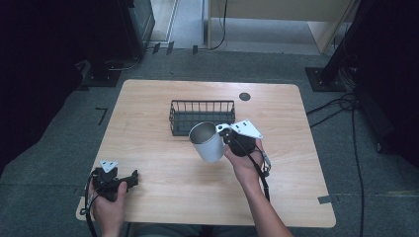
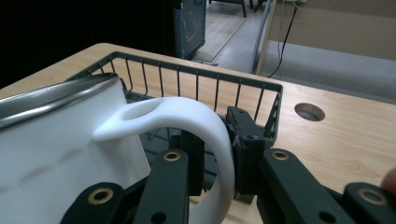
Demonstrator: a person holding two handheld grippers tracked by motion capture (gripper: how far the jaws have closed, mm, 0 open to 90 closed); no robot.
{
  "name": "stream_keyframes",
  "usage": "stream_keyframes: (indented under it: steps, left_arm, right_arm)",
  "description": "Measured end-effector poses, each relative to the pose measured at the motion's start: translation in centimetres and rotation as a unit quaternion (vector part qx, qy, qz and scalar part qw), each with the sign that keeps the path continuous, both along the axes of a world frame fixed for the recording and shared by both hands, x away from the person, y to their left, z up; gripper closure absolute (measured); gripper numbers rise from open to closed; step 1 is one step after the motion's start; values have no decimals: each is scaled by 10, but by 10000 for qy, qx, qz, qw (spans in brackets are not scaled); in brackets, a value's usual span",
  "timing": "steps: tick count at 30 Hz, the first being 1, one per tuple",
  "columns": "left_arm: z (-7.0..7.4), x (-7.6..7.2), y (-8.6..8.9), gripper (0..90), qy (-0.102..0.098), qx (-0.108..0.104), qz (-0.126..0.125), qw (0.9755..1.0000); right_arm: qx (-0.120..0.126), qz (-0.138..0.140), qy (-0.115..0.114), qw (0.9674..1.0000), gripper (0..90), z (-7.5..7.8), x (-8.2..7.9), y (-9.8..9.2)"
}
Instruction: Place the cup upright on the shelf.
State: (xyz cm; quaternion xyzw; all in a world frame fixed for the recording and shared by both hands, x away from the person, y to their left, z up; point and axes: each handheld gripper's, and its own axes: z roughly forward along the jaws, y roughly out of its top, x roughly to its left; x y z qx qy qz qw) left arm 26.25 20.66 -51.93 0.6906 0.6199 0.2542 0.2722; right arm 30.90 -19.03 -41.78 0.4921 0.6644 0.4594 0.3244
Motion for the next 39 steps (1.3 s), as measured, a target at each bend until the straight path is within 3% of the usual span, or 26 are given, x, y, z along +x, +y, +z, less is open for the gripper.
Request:
stream_keyframes:
  steps: [14, 29, 39]
  left_arm:
    - [0, 0, 0, 0, 8, 4, -3, 10000]
    - [0, 0, 0, 0, -3, -3, -1, 10000]
    - [0, 0, 0, 0, 2, -2, -1, 10000]
  right_arm:
    - [9, 47, -65, 10000, 782, 23, 23, 13]
    - [141, -140, -220, 9996, 783, 50, 57, 19]
    - [120, -319, -305, 9990, 784, 50, 88, 26]
